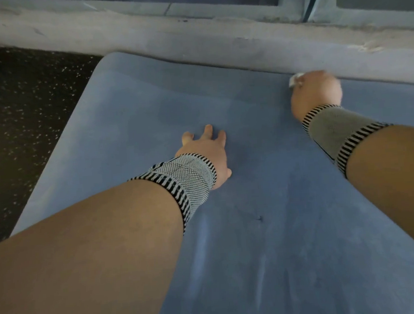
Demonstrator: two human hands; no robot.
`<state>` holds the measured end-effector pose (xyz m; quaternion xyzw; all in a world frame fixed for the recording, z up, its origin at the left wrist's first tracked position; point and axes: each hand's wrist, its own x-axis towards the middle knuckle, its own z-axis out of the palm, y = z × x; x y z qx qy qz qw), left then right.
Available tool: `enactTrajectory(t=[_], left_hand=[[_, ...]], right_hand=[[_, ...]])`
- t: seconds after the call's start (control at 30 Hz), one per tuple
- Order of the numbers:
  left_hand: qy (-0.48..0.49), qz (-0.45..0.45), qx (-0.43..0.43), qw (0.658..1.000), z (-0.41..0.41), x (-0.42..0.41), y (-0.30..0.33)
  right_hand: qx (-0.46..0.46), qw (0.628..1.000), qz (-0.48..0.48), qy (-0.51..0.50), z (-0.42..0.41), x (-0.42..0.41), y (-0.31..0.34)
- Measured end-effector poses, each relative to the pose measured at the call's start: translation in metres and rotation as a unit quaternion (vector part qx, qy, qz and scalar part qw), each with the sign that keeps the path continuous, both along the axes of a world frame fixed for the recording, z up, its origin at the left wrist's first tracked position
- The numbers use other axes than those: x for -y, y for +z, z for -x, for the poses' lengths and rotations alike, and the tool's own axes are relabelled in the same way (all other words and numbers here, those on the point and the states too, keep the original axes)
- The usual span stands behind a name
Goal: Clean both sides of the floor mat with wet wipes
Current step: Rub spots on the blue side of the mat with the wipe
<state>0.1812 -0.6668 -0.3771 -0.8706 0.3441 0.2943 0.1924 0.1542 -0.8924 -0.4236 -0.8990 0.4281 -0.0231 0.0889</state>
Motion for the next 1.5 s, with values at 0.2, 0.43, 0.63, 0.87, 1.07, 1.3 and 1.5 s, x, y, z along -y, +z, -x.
enactTrajectory(t=[0.2,0.43,0.63,0.87,1.07,1.3,1.5], left_hand=[[0.013,0.002,-0.009,1.0,-0.001,0.0,0.001],[0.014,0.002,-0.009,1.0,0.0,0.002,0.003],[0.006,-0.009,-0.007,1.0,-0.002,0.001,0.001],[0.028,0.003,-0.022,0.999,0.001,0.0,0.006],[0.018,-0.005,-0.015,1.0,0.002,0.001,0.005],[0.026,0.001,-0.023,0.999,0.001,0.0,0.003],[0.045,0.019,-0.035,0.998,-0.002,-0.002,0.0]], right_hand=[[-0.036,0.992,-0.02,0.117,-0.049,-0.029,0.002],[-0.005,0.921,-0.084,0.381,-0.02,-0.073,0.006],[0.01,0.995,0.004,0.099,-0.021,-0.016,0.006],[0.01,0.975,-0.04,0.218,-0.07,-0.051,0.008],[-0.002,0.908,-0.069,0.414,-0.034,-0.057,0.008],[0.027,0.979,-0.032,0.198,-0.053,-0.029,0.011],[0.032,0.969,-0.042,0.241,-0.072,-0.06,0.008]])
